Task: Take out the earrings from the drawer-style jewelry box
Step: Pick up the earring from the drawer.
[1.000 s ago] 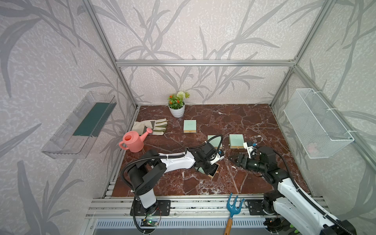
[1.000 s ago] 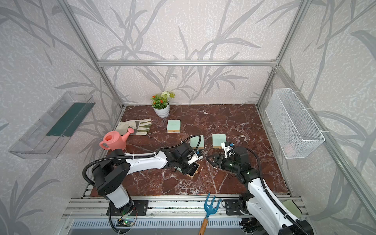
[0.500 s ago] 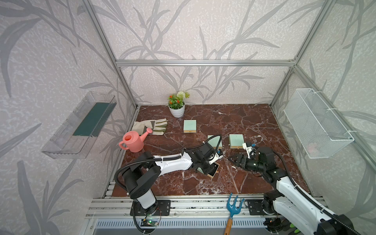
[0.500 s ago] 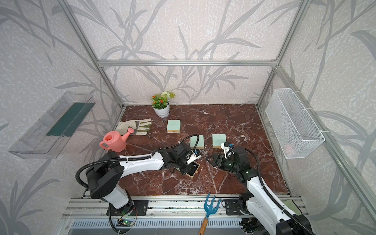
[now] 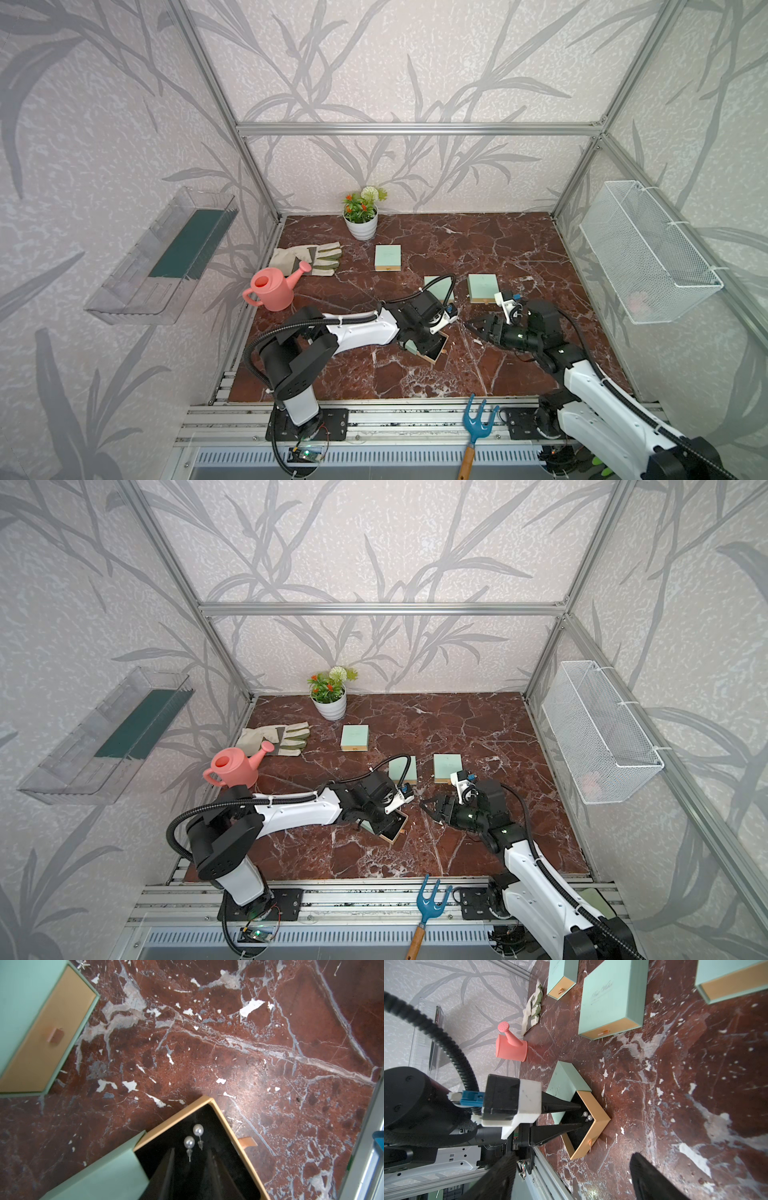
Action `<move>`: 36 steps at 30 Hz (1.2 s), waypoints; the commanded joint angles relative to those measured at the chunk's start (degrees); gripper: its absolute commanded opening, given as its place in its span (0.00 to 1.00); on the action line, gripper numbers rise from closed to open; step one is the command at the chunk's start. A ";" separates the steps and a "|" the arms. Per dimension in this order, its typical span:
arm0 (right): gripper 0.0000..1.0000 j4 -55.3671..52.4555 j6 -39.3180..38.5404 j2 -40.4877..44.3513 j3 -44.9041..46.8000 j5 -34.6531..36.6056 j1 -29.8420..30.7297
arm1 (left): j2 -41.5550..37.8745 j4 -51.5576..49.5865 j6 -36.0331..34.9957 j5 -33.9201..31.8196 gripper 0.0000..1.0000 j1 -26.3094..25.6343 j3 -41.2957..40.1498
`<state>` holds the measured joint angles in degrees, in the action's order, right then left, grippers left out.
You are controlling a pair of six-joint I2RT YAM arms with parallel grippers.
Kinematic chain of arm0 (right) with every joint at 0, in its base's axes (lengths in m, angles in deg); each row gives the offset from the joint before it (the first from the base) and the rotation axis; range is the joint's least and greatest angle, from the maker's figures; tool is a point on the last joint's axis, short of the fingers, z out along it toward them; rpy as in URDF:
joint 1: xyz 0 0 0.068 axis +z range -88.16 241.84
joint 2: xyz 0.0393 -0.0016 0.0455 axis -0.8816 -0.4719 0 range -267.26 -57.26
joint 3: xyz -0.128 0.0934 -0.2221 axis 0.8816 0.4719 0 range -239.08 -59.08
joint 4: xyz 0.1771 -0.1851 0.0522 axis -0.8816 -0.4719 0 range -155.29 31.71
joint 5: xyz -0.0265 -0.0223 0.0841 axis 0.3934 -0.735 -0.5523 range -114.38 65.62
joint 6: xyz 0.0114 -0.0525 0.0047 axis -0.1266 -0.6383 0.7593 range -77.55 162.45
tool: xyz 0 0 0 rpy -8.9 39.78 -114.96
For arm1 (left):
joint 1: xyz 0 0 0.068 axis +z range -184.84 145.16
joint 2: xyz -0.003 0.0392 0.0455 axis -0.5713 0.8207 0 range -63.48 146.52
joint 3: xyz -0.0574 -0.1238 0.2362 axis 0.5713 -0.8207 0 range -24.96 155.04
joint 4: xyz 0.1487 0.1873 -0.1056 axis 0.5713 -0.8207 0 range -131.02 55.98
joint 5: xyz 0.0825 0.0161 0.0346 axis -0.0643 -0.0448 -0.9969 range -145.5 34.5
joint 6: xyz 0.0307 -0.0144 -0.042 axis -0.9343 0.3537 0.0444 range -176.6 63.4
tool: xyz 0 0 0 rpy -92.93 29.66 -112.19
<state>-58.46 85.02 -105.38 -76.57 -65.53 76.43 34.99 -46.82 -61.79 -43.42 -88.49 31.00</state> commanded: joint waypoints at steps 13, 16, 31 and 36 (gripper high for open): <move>0.87 0.45 -0.29 0.83 0.57 -1.26 -0.51 | 3.02 -1.15 -1.14 -2.45 0.26 -0.16 2.49; 0.86 0.60 -0.11 0.92 0.71 -1.39 -0.53 | 3.51 -1.89 -0.97 -2.49 0.24 -0.15 3.09; 0.86 0.69 0.18 0.83 1.24 -0.91 -0.67 | 1.46 -3.63 0.17 -0.93 0.14 -0.19 3.38; 0.86 1.12 0.31 0.57 1.40 -0.87 -0.68 | -0.72 -3.68 1.43 0.27 0.11 -0.21 2.27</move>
<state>-58.50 85.13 -105.05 -75.81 -65.66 76.08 36.70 -48.94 -60.85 -44.43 -88.47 33.49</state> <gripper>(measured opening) 0.857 0.116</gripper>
